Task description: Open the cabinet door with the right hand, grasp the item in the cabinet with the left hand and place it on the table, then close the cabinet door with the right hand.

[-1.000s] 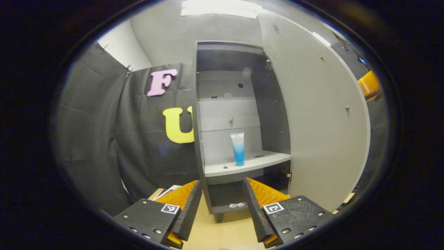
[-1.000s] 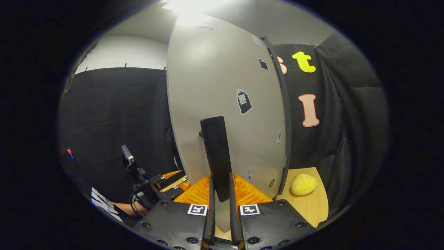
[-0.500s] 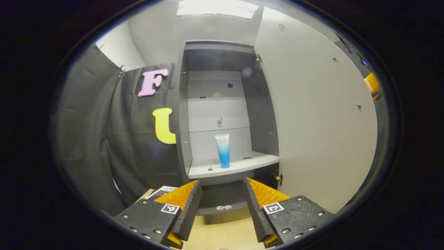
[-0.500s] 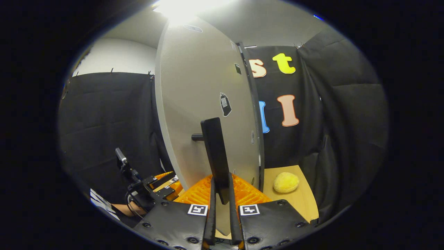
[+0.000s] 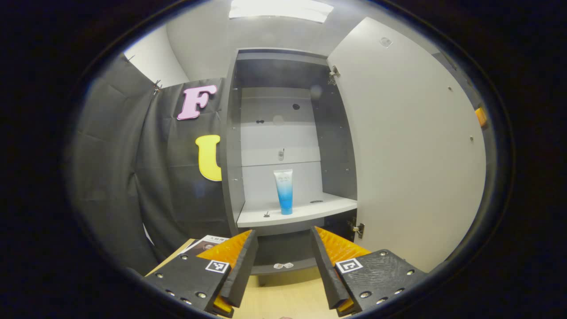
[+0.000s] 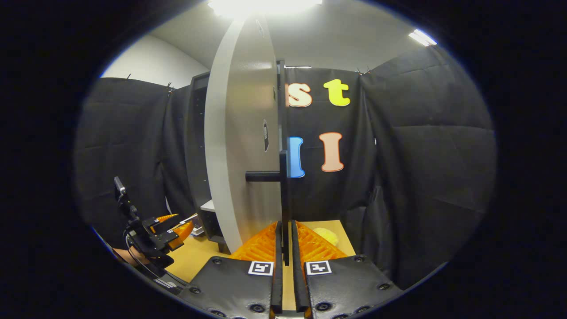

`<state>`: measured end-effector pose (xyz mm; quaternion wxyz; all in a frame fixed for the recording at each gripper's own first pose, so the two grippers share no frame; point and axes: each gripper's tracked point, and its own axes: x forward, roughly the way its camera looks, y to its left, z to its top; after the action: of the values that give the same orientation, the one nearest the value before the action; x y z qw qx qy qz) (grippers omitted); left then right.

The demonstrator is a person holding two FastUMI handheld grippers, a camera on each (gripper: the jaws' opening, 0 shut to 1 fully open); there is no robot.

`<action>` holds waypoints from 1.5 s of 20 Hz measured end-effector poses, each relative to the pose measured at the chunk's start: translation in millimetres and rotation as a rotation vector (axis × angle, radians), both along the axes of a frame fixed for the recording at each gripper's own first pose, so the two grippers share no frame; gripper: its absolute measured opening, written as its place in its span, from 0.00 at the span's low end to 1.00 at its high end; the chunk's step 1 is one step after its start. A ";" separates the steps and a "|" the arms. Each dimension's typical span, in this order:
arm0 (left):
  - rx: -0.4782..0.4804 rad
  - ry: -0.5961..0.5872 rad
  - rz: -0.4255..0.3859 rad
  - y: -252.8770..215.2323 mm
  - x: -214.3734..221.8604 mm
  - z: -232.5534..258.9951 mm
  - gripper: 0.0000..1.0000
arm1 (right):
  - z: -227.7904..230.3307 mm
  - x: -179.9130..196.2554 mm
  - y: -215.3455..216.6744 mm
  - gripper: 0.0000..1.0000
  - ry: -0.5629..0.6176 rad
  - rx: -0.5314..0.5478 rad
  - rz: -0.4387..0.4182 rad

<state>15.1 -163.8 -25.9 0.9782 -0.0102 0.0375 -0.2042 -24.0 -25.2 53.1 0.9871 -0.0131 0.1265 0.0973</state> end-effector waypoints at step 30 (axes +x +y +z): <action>-0.019 0.069 0.144 -69.0 176.7 -5.5 0.72 | -64.3 -4.8 -150.9 0.92 0.110 -0.044 -0.328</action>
<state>191.7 -232.8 -31.4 0.9883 -0.0291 0.0687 -0.1329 -28.8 -176.1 -11.2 0.9808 -0.0083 0.1829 -0.0675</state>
